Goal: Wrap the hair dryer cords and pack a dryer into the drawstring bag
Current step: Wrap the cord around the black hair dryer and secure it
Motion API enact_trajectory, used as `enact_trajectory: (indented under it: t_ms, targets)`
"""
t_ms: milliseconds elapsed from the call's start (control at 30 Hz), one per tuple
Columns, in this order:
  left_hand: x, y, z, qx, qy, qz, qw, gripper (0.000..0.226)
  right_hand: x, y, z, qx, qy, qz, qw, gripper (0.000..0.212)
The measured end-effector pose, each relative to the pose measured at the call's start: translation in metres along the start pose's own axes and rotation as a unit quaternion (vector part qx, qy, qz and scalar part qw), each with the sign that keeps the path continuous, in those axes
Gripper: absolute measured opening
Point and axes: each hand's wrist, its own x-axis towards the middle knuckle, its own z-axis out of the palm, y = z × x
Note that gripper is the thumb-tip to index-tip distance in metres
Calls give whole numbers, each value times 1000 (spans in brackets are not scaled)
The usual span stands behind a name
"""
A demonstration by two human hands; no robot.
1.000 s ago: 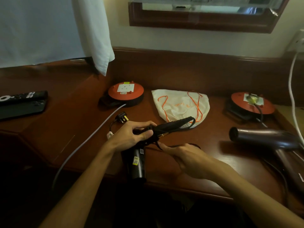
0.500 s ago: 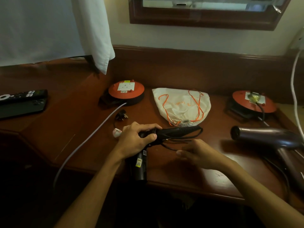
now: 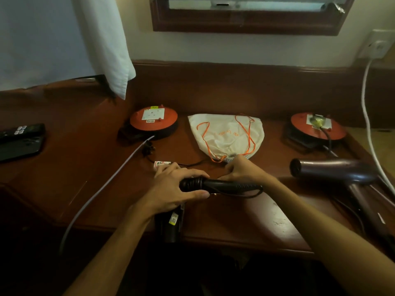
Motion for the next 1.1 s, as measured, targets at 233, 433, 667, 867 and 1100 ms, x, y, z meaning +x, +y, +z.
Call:
enact_trajectory:
  t_ms: [233, 433, 667, 867, 1100]
  targets:
    - [10, 15, -1, 95, -85, -28, 991, 74, -6, -44, -18, 53, -16, -33, 998, 38]
    - [17, 8, 7, 181, -98, -4, 979, 61, -26, -78, -18, -82, -114, -70, 988, 24]
    - [13, -1, 10, 175, -69, 4, 982, 69, -51, -91, -16, -205, -127, -44, 970, 21]
    - [13, 0, 8, 160, -92, -2, 983, 64, -76, -97, -20, -339, -82, -5, 937, 17]
    - [20, 15, 10, 213, -125, -21, 969, 50, -79, -90, 3, -193, -88, -68, 975, 16]
